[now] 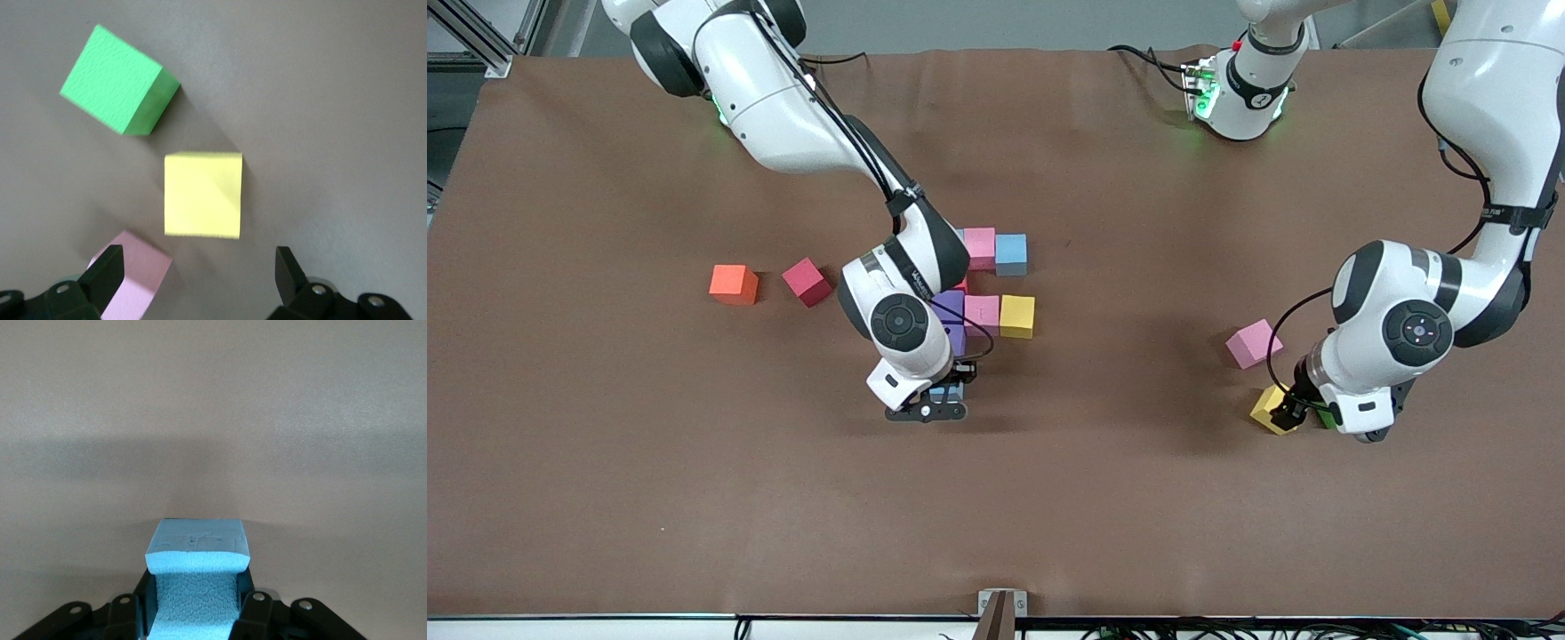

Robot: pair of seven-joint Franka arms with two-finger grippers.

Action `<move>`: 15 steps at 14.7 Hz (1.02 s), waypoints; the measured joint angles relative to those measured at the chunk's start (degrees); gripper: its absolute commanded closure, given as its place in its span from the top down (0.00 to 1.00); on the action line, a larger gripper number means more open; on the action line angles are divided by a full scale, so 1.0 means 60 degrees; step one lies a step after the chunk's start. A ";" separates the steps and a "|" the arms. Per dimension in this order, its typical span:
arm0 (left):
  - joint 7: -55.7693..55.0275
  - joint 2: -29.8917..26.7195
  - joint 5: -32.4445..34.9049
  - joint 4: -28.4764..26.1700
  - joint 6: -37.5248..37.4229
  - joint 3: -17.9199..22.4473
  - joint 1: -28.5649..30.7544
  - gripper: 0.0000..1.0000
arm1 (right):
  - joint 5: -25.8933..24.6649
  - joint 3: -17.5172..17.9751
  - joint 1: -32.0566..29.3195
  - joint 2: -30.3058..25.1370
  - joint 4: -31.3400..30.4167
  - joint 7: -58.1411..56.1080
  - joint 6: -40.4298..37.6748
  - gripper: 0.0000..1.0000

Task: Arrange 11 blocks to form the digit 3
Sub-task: 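Grasp the yellow cube beside the green cube with the left gripper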

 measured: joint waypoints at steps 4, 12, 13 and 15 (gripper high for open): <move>0.0084 0.0484 0.0396 0.0001 0.0741 0.0003 0.0208 1.00 | -0.0143 -0.0017 0.0067 -0.0023 -0.0042 0.0071 -0.0026 0.00; 0.0160 0.0937 0.0866 -0.0032 0.1323 0.0004 0.0477 1.00 | -0.0194 -0.0026 0.0118 -0.0048 -0.0068 0.0073 -0.0138 0.00; 0.0162 0.0966 0.0912 -0.0077 0.1363 0.0005 0.0525 1.00 | -0.0213 -0.0029 0.0132 -0.0051 -0.0071 0.0073 -0.0154 0.00; 0.0168 0.1002 0.1047 -0.0208 0.1507 0.0005 0.0607 1.00 | -0.0269 -0.0036 0.0172 -0.0056 -0.0077 0.0075 -0.0174 0.00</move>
